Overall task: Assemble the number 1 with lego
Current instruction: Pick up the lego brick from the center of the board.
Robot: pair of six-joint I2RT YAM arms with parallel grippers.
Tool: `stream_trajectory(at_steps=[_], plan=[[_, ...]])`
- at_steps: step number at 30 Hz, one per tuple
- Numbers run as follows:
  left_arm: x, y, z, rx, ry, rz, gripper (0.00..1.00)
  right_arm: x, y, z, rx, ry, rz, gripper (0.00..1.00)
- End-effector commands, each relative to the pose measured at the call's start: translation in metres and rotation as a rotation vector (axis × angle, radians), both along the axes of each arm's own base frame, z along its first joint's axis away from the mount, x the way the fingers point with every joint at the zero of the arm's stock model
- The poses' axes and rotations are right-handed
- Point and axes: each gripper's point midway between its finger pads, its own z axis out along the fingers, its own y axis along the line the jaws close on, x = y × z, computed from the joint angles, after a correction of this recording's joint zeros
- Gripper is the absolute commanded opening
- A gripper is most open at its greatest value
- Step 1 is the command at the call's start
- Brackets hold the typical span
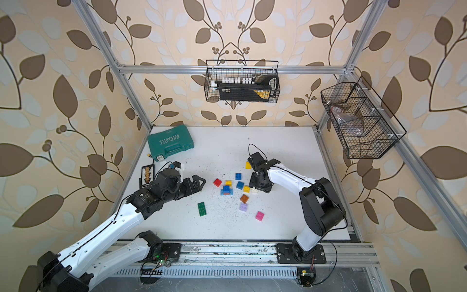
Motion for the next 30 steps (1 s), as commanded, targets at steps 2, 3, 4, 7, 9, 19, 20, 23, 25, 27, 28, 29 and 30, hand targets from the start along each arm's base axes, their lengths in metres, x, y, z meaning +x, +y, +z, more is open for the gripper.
stream_trajectory(at_steps=[2,3,4,7,9,19,20,23,25,27,28,29,30], plan=[[0.01,0.001,0.016,-0.032,-0.071,0.028,0.99,0.006,0.005,-0.006,-0.006,0.009,0.039,0.58],[0.01,0.001,0.014,-0.024,-0.061,0.029,0.99,0.006,0.006,-0.008,-0.009,0.012,0.043,0.58],[0.011,-0.001,0.014,-0.02,-0.058,0.024,0.99,0.006,0.006,-0.009,-0.01,0.018,0.046,0.58],[0.013,-0.003,0.012,-0.01,-0.05,0.016,0.99,0.006,0.007,-0.013,-0.01,0.027,0.056,0.57],[0.014,-0.003,0.012,-0.01,-0.051,0.015,0.99,0.006,0.008,-0.014,-0.01,0.03,0.06,0.57],[0.015,-0.004,0.009,0.001,-0.037,0.015,0.99,0.006,0.008,-0.024,-0.017,0.051,0.062,0.57],[0.015,-0.004,0.009,0.001,-0.036,0.015,0.99,0.006,0.009,-0.025,-0.018,0.052,0.062,0.56],[0.016,-0.005,0.008,0.002,-0.034,0.015,0.99,0.007,0.009,-0.028,-0.024,0.057,0.065,0.55],[0.017,-0.005,0.007,0.006,-0.028,0.014,0.99,0.007,0.008,-0.028,-0.031,0.061,0.067,0.52],[0.018,-0.005,0.006,0.011,-0.023,0.015,0.99,0.008,0.007,-0.028,-0.039,0.062,0.067,0.5],[0.018,-0.005,0.006,0.013,-0.02,0.015,0.99,0.008,0.007,-0.028,-0.042,0.064,0.068,0.5],[0.018,-0.005,0.005,0.016,-0.017,0.016,0.99,0.008,0.006,-0.028,-0.045,0.065,0.068,0.47],[0.019,-0.006,0.005,0.016,-0.016,0.015,0.99,0.008,0.006,-0.027,-0.047,0.066,0.069,0.43]])
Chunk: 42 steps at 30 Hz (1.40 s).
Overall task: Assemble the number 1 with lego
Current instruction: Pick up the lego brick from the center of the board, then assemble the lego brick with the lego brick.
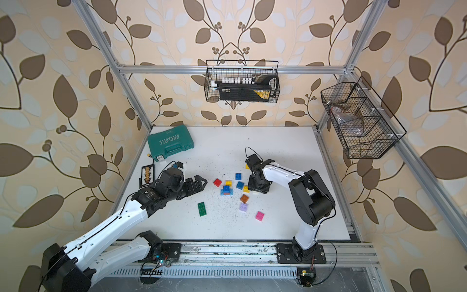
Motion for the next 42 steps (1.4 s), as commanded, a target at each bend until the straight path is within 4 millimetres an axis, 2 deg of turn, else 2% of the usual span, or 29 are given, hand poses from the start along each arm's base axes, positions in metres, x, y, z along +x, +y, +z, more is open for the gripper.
stream_trajectory(at_steps=[1,7,11,16,21,25,28,31,42], plan=[[0.012,-0.001,0.021,-0.013,-0.059,0.017,0.99,0.005,0.0,0.007,-0.02,-0.006,0.001,0.39],[0.012,0.001,0.019,-0.006,-0.049,0.026,0.99,0.003,0.0,0.033,-0.005,-0.031,-0.016,0.17],[0.011,0.002,0.02,-0.009,-0.05,0.032,0.99,0.0,0.014,0.059,-0.013,-0.049,0.018,0.1],[0.009,0.008,0.023,-0.017,-0.073,0.053,0.99,-0.004,0.065,0.092,0.018,-0.076,0.107,0.09],[0.004,0.026,0.026,-0.02,-0.107,0.134,0.99,-0.006,0.118,0.105,0.063,-0.083,0.173,0.09],[0.002,0.031,0.028,-0.036,-0.136,0.153,0.99,-0.006,0.146,0.096,0.049,-0.048,0.207,0.04],[0.002,0.029,0.027,-0.033,-0.13,0.146,0.99,-0.006,0.155,0.084,0.025,-0.022,0.221,0.01],[0.003,0.029,0.028,-0.028,-0.126,0.141,0.99,-0.008,0.155,0.075,0.016,-0.005,0.194,0.0],[0.002,0.027,0.028,-0.032,-0.133,0.13,0.99,-0.014,0.15,0.059,0.001,0.025,0.178,0.0]])
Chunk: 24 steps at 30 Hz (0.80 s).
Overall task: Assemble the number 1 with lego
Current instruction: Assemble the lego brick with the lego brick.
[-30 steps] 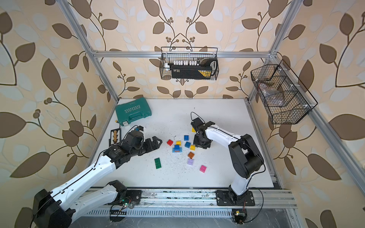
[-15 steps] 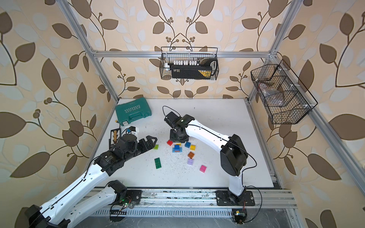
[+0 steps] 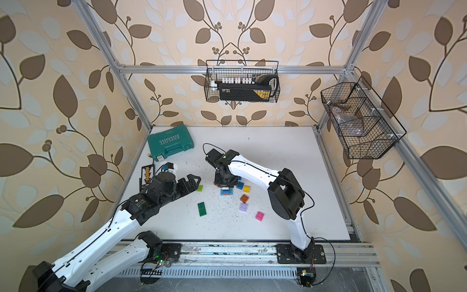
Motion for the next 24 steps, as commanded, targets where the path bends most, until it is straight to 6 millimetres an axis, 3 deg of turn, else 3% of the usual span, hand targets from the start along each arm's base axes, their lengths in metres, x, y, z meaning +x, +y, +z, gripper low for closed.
stream_trajectory(at_steps=[1,6,24], plan=[[0.004,0.003,0.004,0.001,-0.021,0.015,0.99,-0.008,-0.008,-0.011,-0.031,0.034,-0.015,0.0],[0.004,0.004,0.005,-0.001,-0.024,0.016,0.99,-0.008,-0.015,-0.019,-0.034,0.04,-0.023,0.0],[0.005,0.003,0.003,0.001,-0.017,0.014,0.99,-0.007,-0.009,-0.027,-0.028,0.067,0.007,0.0]])
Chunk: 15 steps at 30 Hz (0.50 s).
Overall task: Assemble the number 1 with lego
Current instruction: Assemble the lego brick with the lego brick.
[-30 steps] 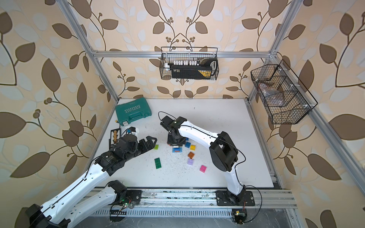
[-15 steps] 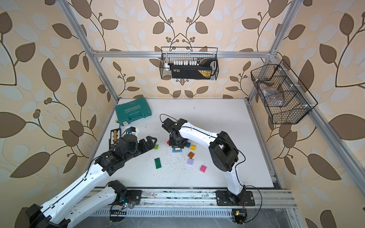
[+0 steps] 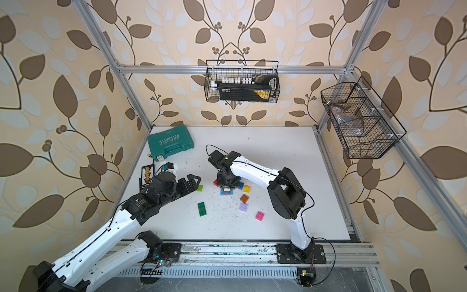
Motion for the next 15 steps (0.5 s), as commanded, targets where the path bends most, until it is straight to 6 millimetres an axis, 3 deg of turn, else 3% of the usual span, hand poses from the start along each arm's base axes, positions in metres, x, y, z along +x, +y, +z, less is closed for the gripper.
stream_trajectory(at_steps=[1,15], plan=[[0.005,0.003,0.003,0.0,-0.018,0.014,0.99,-0.007,-0.004,-0.014,-0.042,0.048,0.018,0.0],[0.006,0.002,0.003,0.002,-0.015,0.01,0.99,-0.01,-0.005,-0.035,-0.083,0.101,0.06,0.0]])
